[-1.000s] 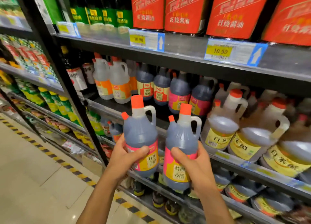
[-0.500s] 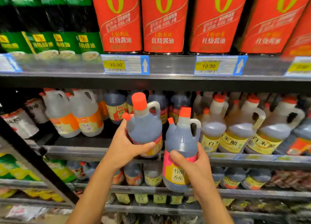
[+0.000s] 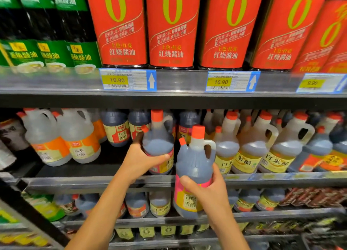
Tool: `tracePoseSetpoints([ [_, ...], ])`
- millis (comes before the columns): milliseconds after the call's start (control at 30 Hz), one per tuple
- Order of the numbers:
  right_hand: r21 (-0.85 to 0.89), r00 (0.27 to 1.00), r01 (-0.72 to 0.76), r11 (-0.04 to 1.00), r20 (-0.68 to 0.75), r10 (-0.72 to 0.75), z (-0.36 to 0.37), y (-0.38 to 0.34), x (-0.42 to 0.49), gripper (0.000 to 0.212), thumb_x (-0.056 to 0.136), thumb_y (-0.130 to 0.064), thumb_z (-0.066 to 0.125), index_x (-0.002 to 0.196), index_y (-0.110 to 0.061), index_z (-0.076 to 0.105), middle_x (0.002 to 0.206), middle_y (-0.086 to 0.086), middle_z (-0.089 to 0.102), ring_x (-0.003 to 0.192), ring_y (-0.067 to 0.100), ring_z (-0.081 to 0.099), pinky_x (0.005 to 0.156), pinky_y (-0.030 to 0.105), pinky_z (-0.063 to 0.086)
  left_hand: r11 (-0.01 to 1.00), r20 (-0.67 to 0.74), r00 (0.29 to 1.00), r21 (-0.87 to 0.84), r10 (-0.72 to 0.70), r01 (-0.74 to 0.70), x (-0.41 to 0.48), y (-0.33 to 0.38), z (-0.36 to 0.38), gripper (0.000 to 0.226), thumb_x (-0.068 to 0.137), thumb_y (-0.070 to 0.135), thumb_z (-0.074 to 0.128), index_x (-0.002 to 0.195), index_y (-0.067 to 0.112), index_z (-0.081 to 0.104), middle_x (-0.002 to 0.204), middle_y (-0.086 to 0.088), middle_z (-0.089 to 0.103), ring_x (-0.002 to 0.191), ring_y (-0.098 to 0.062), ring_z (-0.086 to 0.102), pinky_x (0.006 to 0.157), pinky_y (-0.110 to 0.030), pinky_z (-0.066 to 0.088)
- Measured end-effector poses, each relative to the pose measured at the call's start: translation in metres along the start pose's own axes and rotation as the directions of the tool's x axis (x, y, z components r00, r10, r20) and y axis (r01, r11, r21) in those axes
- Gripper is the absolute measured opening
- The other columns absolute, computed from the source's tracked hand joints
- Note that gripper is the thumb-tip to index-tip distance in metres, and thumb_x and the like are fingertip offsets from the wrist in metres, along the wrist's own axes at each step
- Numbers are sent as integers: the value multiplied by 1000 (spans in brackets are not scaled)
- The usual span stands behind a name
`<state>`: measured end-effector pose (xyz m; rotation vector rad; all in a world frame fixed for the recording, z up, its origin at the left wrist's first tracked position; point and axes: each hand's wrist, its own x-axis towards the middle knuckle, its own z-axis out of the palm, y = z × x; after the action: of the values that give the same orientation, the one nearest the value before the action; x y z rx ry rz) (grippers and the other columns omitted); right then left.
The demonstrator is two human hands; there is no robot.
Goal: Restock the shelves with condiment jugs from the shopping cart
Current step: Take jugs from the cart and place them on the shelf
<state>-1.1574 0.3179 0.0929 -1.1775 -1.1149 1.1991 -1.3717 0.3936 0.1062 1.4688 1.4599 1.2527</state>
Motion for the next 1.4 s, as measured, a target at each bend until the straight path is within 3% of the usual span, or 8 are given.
tracePoseSetpoints([
  [167, -10, 998, 66, 998, 7, -66, 0, -8, -2, 81, 48, -45, 91, 121, -37, 58, 111, -11, 73, 96, 7, 73, 73, 28, 62, 1000, 7, 1000, -23, 2, -1, -3, 0, 6, 75, 61, 22, 96, 124, 27, 55, 112, 8, 70, 99, 0, 68, 81, -21, 58],
  [500, -99, 955, 285, 954, -52, -291, 7, -33, 5, 86, 50, -43, 91, 126, -46, 50, 120, -15, 61, 107, 3, 66, 77, 23, 59, 999, 87, 996, -3, 35, -35, -1, 0, 0, 63, 66, 19, 92, 114, 36, 56, 111, 10, 70, 103, 0, 67, 80, -17, 56],
  [633, -149, 925, 372, 916, -22, -379, 11, -33, 12, 94, 56, -36, 96, 135, -36, 43, 132, -11, 52, 121, 9, 58, 89, 33, 59, 997, 158, 987, 63, 35, -46, -2, 3, -6, 54, 68, 27, 91, 110, 39, 59, 109, 13, 71, 100, 3, 67, 84, -21, 56],
  [733, -187, 903, 419, 888, -15, -429, 13, -27, 20, 94, 61, -23, 98, 136, -31, 42, 134, -20, 46, 127, 4, 50, 96, 26, 52, 970, 179, 984, 240, -12, -32, -9, -2, -12, 50, 68, 46, 88, 107, 39, 56, 106, 20, 67, 94, 7, 64, 80, -17, 54],
  [833, -191, 892, 433, 881, -48, -449, 18, -21, 29, 93, 62, -19, 97, 134, -35, 40, 130, -28, 45, 124, -2, 49, 93, 12, 47, 815, 142, 990, 574, -9, -75, -16, -17, -17, 72, 62, 79, 71, 112, 30, 56, 106, 16, 61, 96, -5, 59, 80, -30, 54],
  [967, -208, 903, 397, 894, -85, -421, 24, -13, 36, 95, 60, -21, 98, 132, -41, 40, 123, -37, 45, 119, -10, 48, 88, 4, 43, 567, 146, 988, 811, 42, -144, -26, -36, -19, 78, 58, 100, 42, 89, 29, 52, 87, 13, 51, 85, -11, 52, 71, -32, 48],
  [1133, -211, 915, 338, 917, -155, -373, 28, -1, 38, 94, 61, -28, 98, 139, -25, 46, 133, -10, 52, 124, 4, 51, 96, 15, 48, 351, 203, 950, 894, 235, -278, -29, -55, -17, 68, 65, 96, 36, 67, 28, 39, 66, 10, 45, 68, -13, 52, 52, -30, 40],
  [1400, -282, 931, 238, 929, -207, -301, 30, 5, 46, 78, 57, -44, 96, 121, -35, 52, 117, -4, 61, 106, 14, 62, 84, 40, 58, 326, 205, 916, 889, 346, -322, -29, -62, -17, 61, 71, 90, 42, 64, 30, 37, 61, 10, 43, 61, -10, 47, 49, -27, 36],
])
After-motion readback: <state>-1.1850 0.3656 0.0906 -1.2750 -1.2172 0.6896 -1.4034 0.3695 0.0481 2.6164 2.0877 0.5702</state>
